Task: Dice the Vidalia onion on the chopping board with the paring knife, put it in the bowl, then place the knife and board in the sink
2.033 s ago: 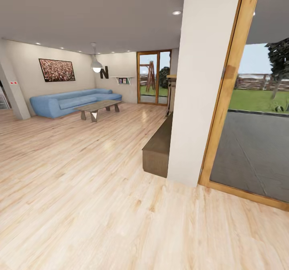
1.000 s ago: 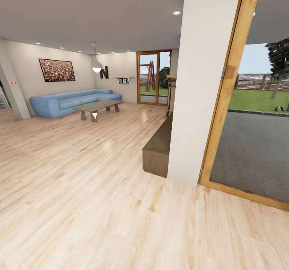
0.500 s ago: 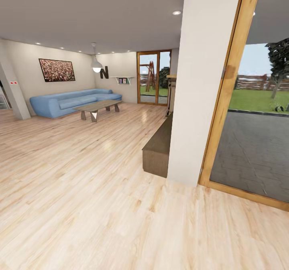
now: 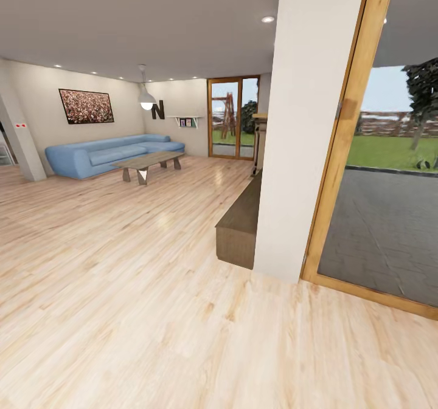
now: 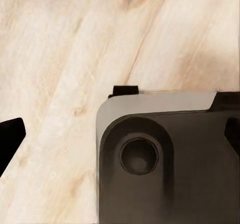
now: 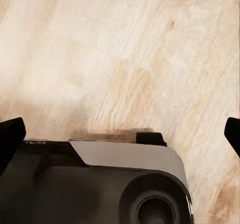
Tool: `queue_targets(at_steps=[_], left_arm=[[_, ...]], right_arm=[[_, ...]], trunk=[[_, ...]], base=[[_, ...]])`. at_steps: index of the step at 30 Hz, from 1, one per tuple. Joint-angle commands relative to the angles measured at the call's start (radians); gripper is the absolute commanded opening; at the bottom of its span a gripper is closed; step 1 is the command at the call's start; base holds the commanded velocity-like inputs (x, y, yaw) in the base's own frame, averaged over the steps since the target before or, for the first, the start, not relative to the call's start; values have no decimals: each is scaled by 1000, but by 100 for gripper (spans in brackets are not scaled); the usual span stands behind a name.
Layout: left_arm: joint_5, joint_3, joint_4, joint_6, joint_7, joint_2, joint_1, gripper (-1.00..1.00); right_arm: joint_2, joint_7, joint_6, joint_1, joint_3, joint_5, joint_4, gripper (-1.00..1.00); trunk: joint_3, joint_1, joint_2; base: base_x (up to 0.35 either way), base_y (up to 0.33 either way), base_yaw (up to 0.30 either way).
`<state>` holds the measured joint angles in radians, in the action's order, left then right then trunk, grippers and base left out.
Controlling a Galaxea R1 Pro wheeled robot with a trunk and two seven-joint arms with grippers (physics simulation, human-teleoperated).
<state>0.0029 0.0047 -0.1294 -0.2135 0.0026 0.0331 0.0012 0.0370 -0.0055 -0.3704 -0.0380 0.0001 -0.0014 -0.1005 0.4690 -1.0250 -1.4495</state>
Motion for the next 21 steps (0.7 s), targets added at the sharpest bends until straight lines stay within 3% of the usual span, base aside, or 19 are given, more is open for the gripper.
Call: queue_targets(at_steps=[1,8,9,17,21], left_arm=[[1,1,-18,-7,0,1,0,100],[4,1,-148,-11,3,4,0,100],[5,2,-212,-9,3,4,0,100],[5,3,-317,-10,4,6,-1,100],[5,2,-410,-8,4,14,-1,100]], right_arm=[[0,-1,-12,0,0,0,-16,100],[0,-3,-24,0,-2,0,-102,100],[1,0,-22,0,-2,0,-149,100],[4,-2,-23,0,-2,-1,-268,100],[4,-9,-19,0,-2,0,-361,100]], trunk=[[1,0,0],[1,0,0],[1,0,0],[1,0,0],[1,0,0]], base=[[0,0,0],[0,0,0],[0,0,0],[0,0,0],[0,0,0]])
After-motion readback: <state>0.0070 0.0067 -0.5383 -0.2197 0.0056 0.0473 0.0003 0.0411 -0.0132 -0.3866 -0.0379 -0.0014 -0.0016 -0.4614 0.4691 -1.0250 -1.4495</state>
